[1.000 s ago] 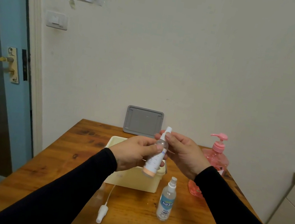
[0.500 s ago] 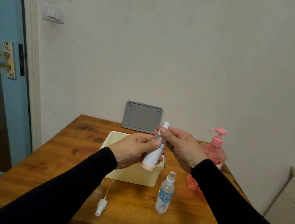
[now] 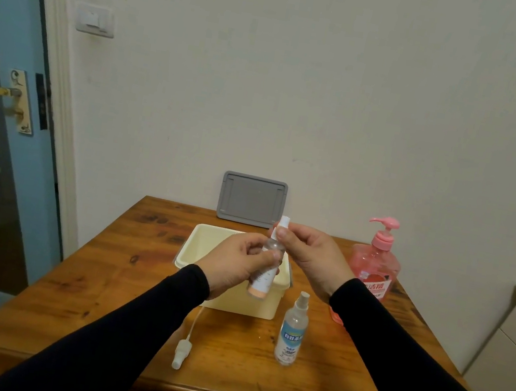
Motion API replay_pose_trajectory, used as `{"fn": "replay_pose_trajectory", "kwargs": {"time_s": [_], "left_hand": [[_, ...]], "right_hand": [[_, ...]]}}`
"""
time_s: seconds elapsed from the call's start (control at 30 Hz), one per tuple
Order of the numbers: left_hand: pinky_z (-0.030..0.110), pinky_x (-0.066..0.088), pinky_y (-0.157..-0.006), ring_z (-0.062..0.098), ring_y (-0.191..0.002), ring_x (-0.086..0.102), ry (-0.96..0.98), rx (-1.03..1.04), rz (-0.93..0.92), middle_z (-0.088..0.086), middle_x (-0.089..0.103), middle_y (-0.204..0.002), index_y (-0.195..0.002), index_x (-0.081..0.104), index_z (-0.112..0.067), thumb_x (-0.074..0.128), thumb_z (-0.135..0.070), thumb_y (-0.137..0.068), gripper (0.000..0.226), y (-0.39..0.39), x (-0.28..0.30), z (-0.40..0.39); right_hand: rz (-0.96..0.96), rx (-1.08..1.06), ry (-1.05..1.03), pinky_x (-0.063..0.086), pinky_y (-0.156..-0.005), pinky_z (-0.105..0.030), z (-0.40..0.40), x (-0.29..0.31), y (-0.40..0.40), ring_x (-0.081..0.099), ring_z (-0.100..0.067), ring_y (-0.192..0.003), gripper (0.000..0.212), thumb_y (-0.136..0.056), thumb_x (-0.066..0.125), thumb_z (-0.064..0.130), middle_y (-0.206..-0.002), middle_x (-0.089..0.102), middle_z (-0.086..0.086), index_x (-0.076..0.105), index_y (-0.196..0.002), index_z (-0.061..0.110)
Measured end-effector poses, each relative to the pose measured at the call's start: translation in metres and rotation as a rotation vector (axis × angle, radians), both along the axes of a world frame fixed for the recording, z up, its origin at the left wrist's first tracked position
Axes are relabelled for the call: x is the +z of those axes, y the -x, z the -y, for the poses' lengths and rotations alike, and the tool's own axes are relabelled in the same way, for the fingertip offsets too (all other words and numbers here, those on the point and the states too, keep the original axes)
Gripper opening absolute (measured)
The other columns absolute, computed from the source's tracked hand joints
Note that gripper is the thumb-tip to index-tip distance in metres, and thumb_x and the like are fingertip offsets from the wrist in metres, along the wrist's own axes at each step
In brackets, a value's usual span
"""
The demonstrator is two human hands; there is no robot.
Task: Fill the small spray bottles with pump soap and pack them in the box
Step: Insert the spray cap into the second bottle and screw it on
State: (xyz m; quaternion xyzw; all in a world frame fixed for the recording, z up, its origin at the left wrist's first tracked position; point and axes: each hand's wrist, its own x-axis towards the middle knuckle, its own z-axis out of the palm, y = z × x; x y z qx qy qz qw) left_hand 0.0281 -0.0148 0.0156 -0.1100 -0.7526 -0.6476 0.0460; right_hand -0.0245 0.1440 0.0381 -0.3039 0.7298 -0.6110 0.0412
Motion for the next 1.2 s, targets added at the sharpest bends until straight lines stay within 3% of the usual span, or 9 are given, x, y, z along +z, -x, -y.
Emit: {"fn": "replay_pose_trajectory", "kwargs": {"time_s": [0.2, 0.33, 0.53, 0.8, 0.97, 1.2], "left_hand": [[0.019, 0.051, -0.067, 0.013, -0.089, 0.063, 0.023, 0.138, 0.011, -0.001, 0.065, -0.098, -0.106, 0.062, -0.025, 0.067, -0.038, -0.084, 0.026, 0.001, -0.018, 0.001], [0.020, 0.051, -0.072, 0.009, -0.090, 0.063, 0.036, 0.191, 0.057, -0.007, 0.066, -0.099, -0.106, 0.061, -0.029, 0.071, -0.036, -0.081, 0.028, -0.002, -0.039, 0.003], [0.023, 0.049, -0.078, 0.011, -0.093, 0.061, 0.100, 0.248, 0.117, -0.002, 0.065, -0.102, -0.108, 0.060, -0.023, 0.074, -0.028, -0.080, 0.031, -0.010, -0.072, 0.000], [0.020, 0.046, -0.073, 0.007, -0.089, 0.060, 0.133, 0.308, 0.159, -0.006, 0.065, -0.096, -0.101, 0.061, -0.026, 0.074, -0.025, -0.078, 0.026, -0.012, -0.099, -0.007], [0.030, 0.052, -0.082, 0.008, -0.087, 0.063, 0.122, 0.308, 0.178, -0.007, 0.067, -0.093, -0.097, 0.061, -0.029, 0.076, -0.029, -0.074, 0.028, -0.013, -0.110, -0.011], [0.028, 0.051, -0.083, 0.008, -0.091, 0.062, 0.154, 0.288, 0.178, -0.007, 0.065, -0.100, -0.103, 0.057, -0.029, 0.075, -0.018, -0.074, 0.035, -0.017, -0.111, -0.012]], "right_hand": [[-0.132, -0.133, -0.169, 0.043, -0.094, -0.023, -0.006, -0.008, 0.001, 0.055, -0.006, -0.116, 0.045, -0.090, 0.055, 0.046, -0.124, 0.061, 0.010, 0.055, -0.130, 0.025], [-0.319, -0.239, -0.372, 0.039, -0.091, -0.021, -0.018, -0.015, 0.002, 0.050, -0.004, -0.116, 0.052, -0.087, 0.048, 0.059, -0.128, 0.055, 0.014, 0.050, -0.132, 0.032], [-0.529, -0.257, -0.621, 0.023, -0.101, -0.022, -0.031, -0.025, 0.004, 0.033, -0.008, -0.134, 0.064, -0.087, 0.038, 0.066, -0.147, 0.040, 0.007, 0.040, -0.140, 0.031], [-0.570, -0.238, -0.789, 0.017, -0.100, -0.024, -0.037, -0.037, 0.006, 0.021, -0.012, -0.140, 0.075, -0.083, 0.032, 0.074, -0.155, 0.022, 0.006, 0.024, -0.146, 0.035], [-0.559, -0.233, -0.797, 0.017, -0.099, -0.024, -0.037, -0.038, 0.005, 0.020, -0.013, -0.140, 0.075, -0.083, 0.032, 0.074, -0.156, 0.020, 0.006, 0.022, -0.147, 0.035], [-0.533, -0.218, -0.793, 0.016, -0.100, -0.024, -0.036, -0.043, 0.003, 0.020, -0.012, -0.140, 0.077, -0.081, 0.032, 0.076, -0.155, 0.021, 0.006, 0.024, -0.146, 0.036]]}}
